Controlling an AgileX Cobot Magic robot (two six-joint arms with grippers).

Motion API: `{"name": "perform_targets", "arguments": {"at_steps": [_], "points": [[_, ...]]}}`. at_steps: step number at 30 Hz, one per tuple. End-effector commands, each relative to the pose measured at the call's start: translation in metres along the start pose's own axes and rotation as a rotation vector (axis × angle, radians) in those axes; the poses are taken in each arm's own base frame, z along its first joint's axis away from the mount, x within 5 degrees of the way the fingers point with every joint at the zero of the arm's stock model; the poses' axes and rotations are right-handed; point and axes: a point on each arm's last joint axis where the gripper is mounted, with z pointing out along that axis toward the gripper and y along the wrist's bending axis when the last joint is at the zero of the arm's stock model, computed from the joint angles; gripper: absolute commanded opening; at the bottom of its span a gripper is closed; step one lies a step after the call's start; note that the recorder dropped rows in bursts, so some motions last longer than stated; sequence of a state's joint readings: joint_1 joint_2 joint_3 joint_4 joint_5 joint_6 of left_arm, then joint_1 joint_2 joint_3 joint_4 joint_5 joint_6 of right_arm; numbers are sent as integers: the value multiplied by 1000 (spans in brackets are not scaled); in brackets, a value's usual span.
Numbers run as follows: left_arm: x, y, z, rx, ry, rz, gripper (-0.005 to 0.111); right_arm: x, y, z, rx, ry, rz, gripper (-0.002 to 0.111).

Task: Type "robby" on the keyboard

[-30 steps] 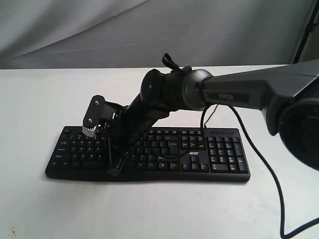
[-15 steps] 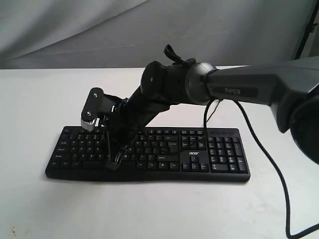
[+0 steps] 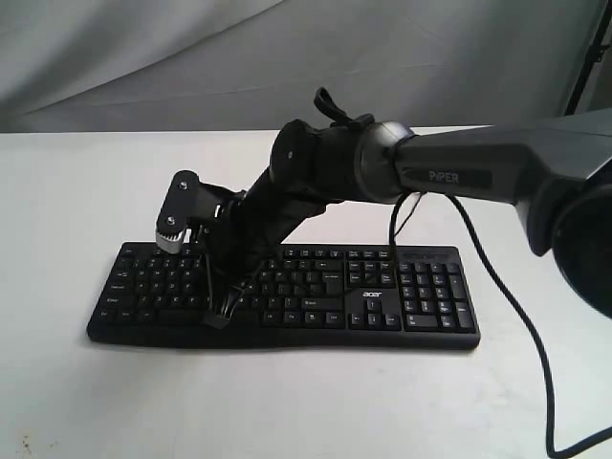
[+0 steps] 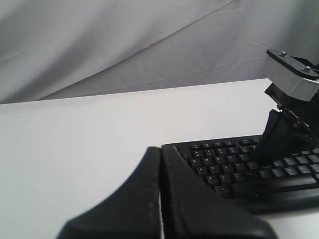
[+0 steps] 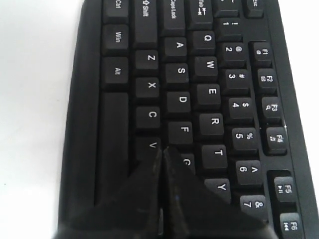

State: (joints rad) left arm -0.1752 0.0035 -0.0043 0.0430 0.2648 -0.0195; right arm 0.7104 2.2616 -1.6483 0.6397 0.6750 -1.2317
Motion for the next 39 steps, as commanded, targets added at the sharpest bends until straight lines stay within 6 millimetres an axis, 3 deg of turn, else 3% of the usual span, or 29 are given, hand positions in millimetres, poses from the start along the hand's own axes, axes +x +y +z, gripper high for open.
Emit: {"name": "perform_targets", "arguments": {"at_steps": [1, 29, 36, 39], "points": [[1, 0, 0, 4, -5, 3, 0, 0, -1, 1, 2, -5, 4, 0], [1, 0, 0, 4, -5, 3, 0, 8, 1, 12, -29, 17, 22, 0], [1, 0, 0, 4, -5, 3, 0, -9, -2, -13, 27, -25, -17, 0], [1, 0, 0, 4, -5, 3, 0, -10, -6, -14, 67, -38, -24, 0]]}}
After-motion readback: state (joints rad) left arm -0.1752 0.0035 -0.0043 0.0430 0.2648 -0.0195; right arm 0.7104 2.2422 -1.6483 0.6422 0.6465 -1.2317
